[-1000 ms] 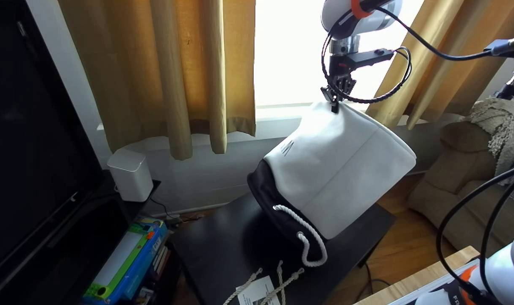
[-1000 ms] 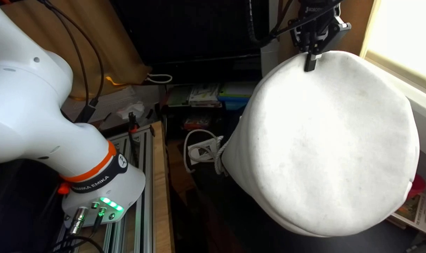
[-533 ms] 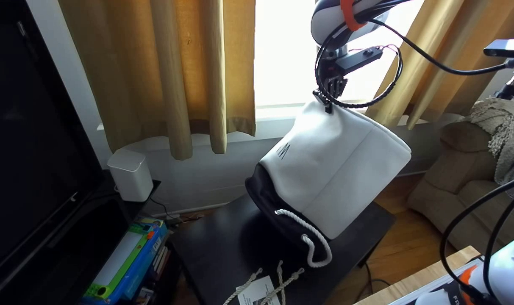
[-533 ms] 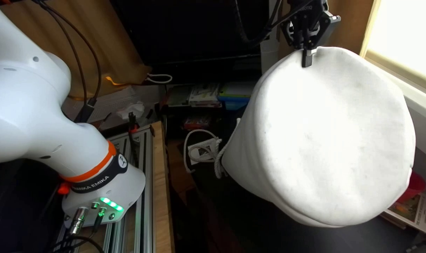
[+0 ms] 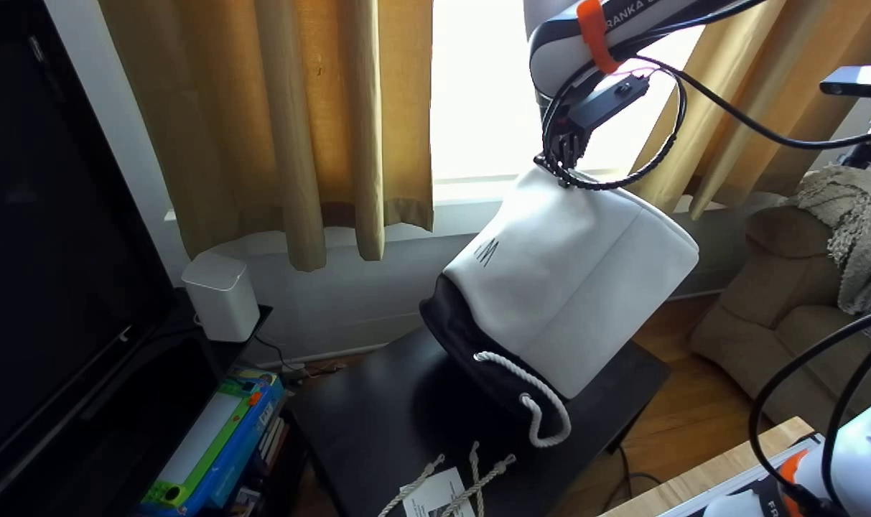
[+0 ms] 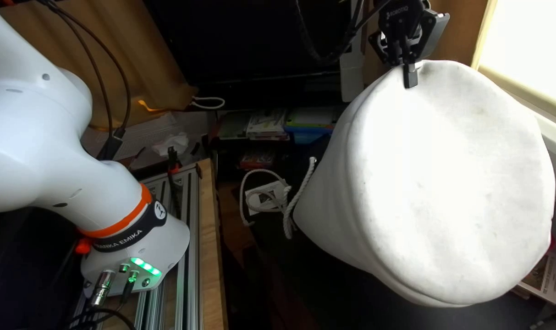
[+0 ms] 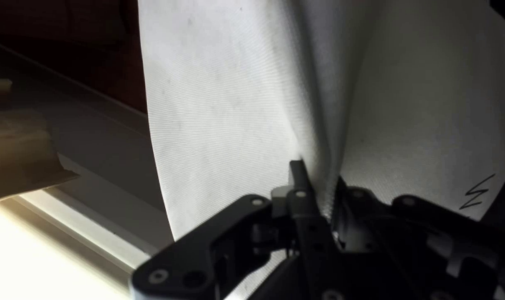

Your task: Turn the laundry bag upside down

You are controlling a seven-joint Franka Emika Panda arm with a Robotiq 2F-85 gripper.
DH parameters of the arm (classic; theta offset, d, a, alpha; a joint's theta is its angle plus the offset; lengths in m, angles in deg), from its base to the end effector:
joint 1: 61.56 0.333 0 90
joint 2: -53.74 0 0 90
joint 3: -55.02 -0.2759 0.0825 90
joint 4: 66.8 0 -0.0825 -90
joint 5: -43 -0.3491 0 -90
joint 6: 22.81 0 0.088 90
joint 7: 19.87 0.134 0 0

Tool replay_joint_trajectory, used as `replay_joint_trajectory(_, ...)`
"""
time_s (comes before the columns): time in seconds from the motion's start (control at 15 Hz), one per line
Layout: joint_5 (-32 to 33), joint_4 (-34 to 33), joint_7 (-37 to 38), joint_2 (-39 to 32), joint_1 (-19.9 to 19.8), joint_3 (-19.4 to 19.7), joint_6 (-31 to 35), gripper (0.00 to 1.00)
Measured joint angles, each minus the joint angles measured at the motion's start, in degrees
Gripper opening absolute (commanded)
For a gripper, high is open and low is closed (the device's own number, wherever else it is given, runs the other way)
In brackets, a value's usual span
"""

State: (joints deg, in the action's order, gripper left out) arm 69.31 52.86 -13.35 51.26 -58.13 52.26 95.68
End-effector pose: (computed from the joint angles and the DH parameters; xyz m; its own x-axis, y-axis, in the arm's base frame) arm 0.5179 0.0223 0.3565 0.9747 0.2147 -0.0619 0.2219 -0.8967 0.3830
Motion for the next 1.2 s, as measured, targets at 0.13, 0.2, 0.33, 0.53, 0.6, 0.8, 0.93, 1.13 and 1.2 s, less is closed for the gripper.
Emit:
replay_joint_trajectory(0.13,0.68,0.35,1.37,0.36,0.08,-0.09,0.16,0.03)
replay_joint_trajectory(0.2,0.68,0.42,1.83,0.61,0.12,-0.17,0.29,0.03)
replay_joint_trajectory(0.33,0.69,0.42,2.37,1.11,0.18,-0.37,0.33,0.03)
replay_joint_trajectory(0.53,1.07,0.71,2.40,1.43,0.39,-0.79,0.33,0.03)
replay_joint_trajectory(0.6,1.53,1.02,2.44,1.42,0.45,-1.04,0.33,0.03)
replay_joint_trajectory(0.8,4.04,2.91,4.02,1.30,0.79,-1.72,1.22,0.03)
replay_joint_trajectory(0.93,6.58,3.90,5.86,1.32,1.16,-2.02,2.18,0.03)
replay_joint_trajectory(1.13,9.82,4.14,8.32,1.34,1.47,-2.14,2.94,0.03)
replay_joint_trajectory(1.2,10.72,4.16,8.97,1.35,1.47,-2.14,3.04,0.03)
